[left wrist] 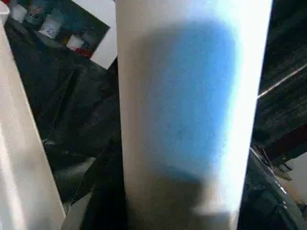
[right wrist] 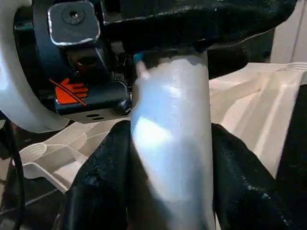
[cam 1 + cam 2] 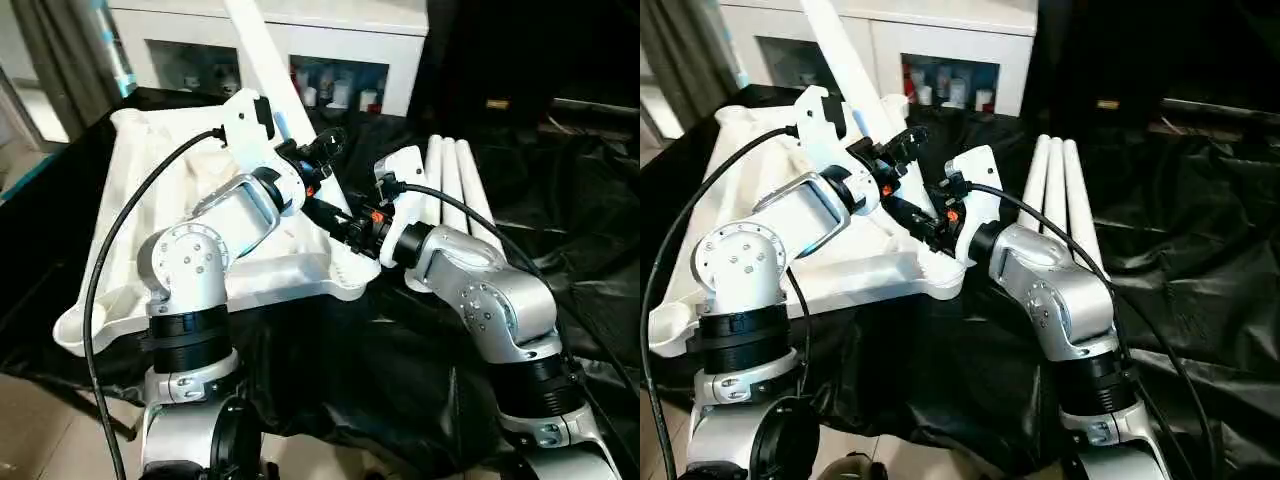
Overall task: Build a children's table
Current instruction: Pick table leg
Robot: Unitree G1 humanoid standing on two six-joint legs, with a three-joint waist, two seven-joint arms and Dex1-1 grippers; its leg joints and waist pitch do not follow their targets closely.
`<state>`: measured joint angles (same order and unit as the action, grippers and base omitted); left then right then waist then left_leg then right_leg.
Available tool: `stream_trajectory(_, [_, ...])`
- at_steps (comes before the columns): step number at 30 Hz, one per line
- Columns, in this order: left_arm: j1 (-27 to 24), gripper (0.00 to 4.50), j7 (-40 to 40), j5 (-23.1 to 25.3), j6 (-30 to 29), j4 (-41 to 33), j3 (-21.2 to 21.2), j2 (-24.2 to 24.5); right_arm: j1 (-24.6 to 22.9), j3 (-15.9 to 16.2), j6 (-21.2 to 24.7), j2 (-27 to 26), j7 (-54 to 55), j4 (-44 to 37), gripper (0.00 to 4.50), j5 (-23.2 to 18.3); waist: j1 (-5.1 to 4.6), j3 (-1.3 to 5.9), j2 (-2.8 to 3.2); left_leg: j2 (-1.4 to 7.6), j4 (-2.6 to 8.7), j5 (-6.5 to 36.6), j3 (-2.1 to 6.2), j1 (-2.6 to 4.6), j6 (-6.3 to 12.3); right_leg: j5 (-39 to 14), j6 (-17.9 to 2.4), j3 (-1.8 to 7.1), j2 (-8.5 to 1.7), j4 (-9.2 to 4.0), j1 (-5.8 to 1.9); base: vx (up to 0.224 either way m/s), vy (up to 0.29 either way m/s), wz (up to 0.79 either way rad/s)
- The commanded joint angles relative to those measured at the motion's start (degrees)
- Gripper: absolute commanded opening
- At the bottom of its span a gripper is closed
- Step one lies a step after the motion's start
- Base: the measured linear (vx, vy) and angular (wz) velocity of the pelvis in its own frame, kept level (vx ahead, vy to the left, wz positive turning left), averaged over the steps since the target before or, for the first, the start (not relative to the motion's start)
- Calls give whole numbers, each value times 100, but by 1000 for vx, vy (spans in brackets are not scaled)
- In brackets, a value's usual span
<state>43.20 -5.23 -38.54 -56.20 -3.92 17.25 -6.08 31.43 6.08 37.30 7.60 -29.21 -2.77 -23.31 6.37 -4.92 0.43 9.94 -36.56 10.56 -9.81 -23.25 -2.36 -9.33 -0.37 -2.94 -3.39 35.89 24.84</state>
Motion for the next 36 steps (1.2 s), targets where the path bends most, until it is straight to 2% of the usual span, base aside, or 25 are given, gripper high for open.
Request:
stream_trajectory(1, [-19, 190, 52, 68, 89, -79, -98, 73, 118, -36, -109, 6, 59, 15, 184, 91, -10, 549, -40, 210, 423, 773, 103, 98, -26, -1527, -646, 231, -394, -475, -373, 0, 0, 0])
stream_trajectory(4, [-19, 189, 242, 11, 97, -113, -166, 168, 133, -58, -154, 0, 102, 44, 184, 115, -32, 546, -33, 207, 424, 745, 101, 92, -7, -1489, -691, 227, -390, -472, -375, 0, 0, 0])
stream_trajectory(5, [-27, 189, 372, -19, 100, -136, -214, 224, 142, -87, -176, -5, 133, 60, 219, 111, -34, 546, -29, 208, 423, 768, 101, 101, -9, -1513, -698, 230, -393, -475, -369, 0, 0, 0])
stream_trajectory(6, [-44, 188, 582, -73, 75, -178, -284, 314, 137, -195, -67, -21, 52, 38, 254, -80, -40, 547, -26, 210, 425, 769, 100, 102, -5, -1510, -708, 230, -391, -470, -372, 0, 0, 0])
stream_trajectory(9, [-79, 188, 1132, -207, 32, -263, -464, 554, 125, -497, 238, 8, -130, 0, 260, -519, -50, 547, -24, 211, 429, 767, 95, 120, 28, -1458, -745, 234, -381, -462, -364, 0, 0, 0])
stream_trajectory(10, [-111, 188, 1645, -367, -96, -343, -615, 828, 52, -647, 518, 234, -520, -70, 274, -871, -48, 553, -18, 217, 428, 754, 98, 126, 33, -1378, -789, 234, -382, -445, -373, 0, 0, 0])
stream_trajectory(12, [-146, 188, 2169, -542, -197, -396, -733, 1094, -40, -737, 776, 500, -925, -156, 296, -1167, -18, 549, -5, 222, 422, 700, 90, 135, 50, -1252, -862, 238, -374, -416, -374, 0, 0, 0])
stream_trajectory(14, [-171, 188, 2773, -753, -319, -430, -846, 1379, -137, -810, 1113, 810, -1373, -255, 301, -1502, -15, 546, -22, 214, 417, 671, 80, 130, 51, -1234, -898, 240, -375, -421, -382, 0, 0, 0])
stream_trajectory(15, [-174, 188, 3294, -1004, -421, -465, -875, 1559, -193, -866, 1408, 1051, -1718, -317, 314, -1783, 9, 540, -27, 201, 413, 650, 73, 123, 72, -1326, -913, 246, -387, -425, -401, 0, 0, 0])
stream_trajectory(16, [-170, 188, 3457, -1091, -445, -469, -878, 1604, -204, -883, 1491, 1118, -1812, -325, 339, -1876, 18, 543, -27, 202, 415, 647, 72, 129, 74, -1360, -914, 246, -389, -427, -408, 0, 0, 0])
stream_trajectory(17, [-167, 188, 3540, -1136, -458, -468, -879, 1626, -207, -894, 1535, 1149, -1859, -327, 342, -1929, 16, 540, -20, 217, 412, 637, 74, 117, 64, -1385, -947, 249, -402, -422, -399, 0, 0, 0])
stream_trajectory(21, [-173, 188, 4664, -1659, -523, -655, -1037, 1843, -177, -862, 1911, 1401, -2157, -352, 342, -2246, 1, 536, -28, 223, 422, 768, 80, 132, -8, -1750, -925, 239, -415, -454, -400, 0, 0, 0])
stream_trajectory(23, [-113, 188, 4700, -1816, -540, -613, -989, 1770, -169, -798, 2009, 1477, -2203, -370, 342, -2299, 6, 525, -23, 221, 417, 815, 69, 146, -33, -1846, -909, 240, -403, -470, -382, 0, 0, 0])
stream_trajectory(24, [-85, 188, 4721, -1862, -522, -579, -986, 1752, -165, -773, 2064, 1516, -2233, -380, 316, -2337, 6, 518, -20, 226, 423, 890, 74, 157, -58, -1958, -892, 237, -404, -490, -371, 0, 0, 0])
stream_trajectory(27, [-51, 188, 4860, -1801, -388, -510, -1103, 1744, -164, -728, 2214, 1541, -2228, -407, 308, -2409, 3, 522, -37, 222, 431, 931, 81, 155, -90, -2127, -793, 232, -405, -503, -376, 0, 0, 0])
stream_trajectory(28, [-52, 188, 4869, -1797, -380, -506, -1107, 1742, -165, -728, 2221, 1539, -2227, -410, 278, -2414, 8, 521, -34, 217, 432, 927, 82, 153, -91, -2172, -767, 231, -407, -512, -374, 0, 0, 0])
stream_trajectory(30, [-70, 188, 4930, -1800, -305, -482, -1117, 1701, -187, -694, 2272, 1525, -2191, -452, 269, -2442, 10, 525, -34, 219, 434, 931, 84, 153, -116, -2236, -706, 231, -409, -520, -369, 0, 0, 0])
stream_trajectory(36, [-92, 188, 4921, -1847, -275, -454, -1073, 1696, -218, -630, 2313, 1523, -2119, -457, 218, -2474, 17, 540, -50, 222, 431, 837, 85, 143, -111, -2096, -704, 230, -406, -496, -375, 0, 0, 0])
